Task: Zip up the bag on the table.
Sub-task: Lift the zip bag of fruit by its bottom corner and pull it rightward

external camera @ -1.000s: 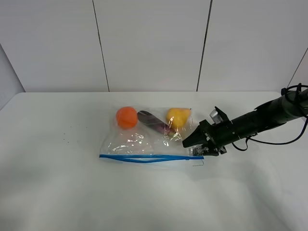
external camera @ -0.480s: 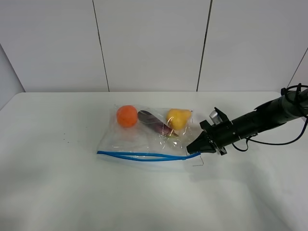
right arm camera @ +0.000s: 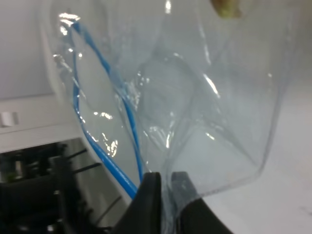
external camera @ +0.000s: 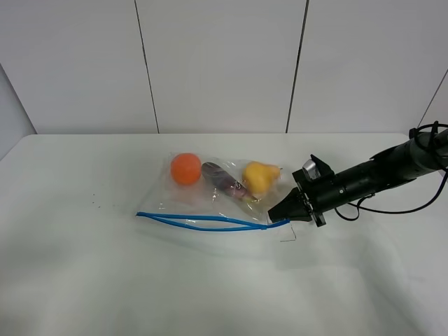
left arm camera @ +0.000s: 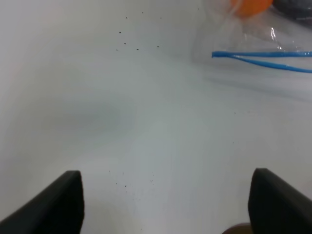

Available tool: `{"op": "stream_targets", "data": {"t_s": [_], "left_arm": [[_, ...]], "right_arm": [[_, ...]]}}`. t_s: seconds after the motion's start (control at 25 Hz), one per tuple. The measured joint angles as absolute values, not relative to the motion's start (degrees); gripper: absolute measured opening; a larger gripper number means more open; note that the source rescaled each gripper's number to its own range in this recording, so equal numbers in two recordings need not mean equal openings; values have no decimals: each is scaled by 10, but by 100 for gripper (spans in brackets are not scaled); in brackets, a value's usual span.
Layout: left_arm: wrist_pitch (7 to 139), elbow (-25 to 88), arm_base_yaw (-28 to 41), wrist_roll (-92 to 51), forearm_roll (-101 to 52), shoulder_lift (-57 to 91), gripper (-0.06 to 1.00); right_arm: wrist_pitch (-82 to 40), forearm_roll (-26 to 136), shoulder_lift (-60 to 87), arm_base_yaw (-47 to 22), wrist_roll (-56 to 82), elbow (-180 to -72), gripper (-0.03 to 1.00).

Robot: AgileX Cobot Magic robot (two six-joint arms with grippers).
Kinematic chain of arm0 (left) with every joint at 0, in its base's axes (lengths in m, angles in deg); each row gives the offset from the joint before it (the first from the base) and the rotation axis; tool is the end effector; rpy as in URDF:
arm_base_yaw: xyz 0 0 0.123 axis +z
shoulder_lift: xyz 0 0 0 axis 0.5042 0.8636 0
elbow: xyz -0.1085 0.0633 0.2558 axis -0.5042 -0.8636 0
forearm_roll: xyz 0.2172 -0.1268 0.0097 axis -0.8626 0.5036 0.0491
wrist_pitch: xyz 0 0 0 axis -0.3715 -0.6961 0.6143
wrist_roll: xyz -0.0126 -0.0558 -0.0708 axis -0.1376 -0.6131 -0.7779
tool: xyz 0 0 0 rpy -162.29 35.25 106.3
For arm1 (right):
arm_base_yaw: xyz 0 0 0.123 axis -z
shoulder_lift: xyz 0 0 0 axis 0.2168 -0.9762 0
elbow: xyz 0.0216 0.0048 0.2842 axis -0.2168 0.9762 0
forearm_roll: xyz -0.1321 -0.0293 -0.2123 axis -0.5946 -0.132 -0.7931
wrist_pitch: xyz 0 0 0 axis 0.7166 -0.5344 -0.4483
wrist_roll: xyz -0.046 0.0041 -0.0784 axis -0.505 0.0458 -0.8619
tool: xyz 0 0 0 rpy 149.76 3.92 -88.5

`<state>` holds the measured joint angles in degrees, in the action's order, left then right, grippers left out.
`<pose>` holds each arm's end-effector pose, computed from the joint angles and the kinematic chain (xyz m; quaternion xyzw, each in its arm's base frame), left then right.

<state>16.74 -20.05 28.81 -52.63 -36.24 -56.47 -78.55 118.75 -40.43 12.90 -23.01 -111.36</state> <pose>-0.0046 -0.0023 0.2761 0.0260 0.8497 -0.0127 0.5265 0.3558 0.0768 0.0828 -0.0510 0.8630 0.5023 0.0187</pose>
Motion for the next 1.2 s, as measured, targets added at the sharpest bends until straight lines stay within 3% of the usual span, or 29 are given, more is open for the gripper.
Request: {"op": "stream_targets", "data": {"t_s": [1.2], "left_arm": [[167, -200, 288, -526, -362, -565, 100]], "right_arm": [[-810, 1270, -367, 129, -150, -1114, 0]]}}
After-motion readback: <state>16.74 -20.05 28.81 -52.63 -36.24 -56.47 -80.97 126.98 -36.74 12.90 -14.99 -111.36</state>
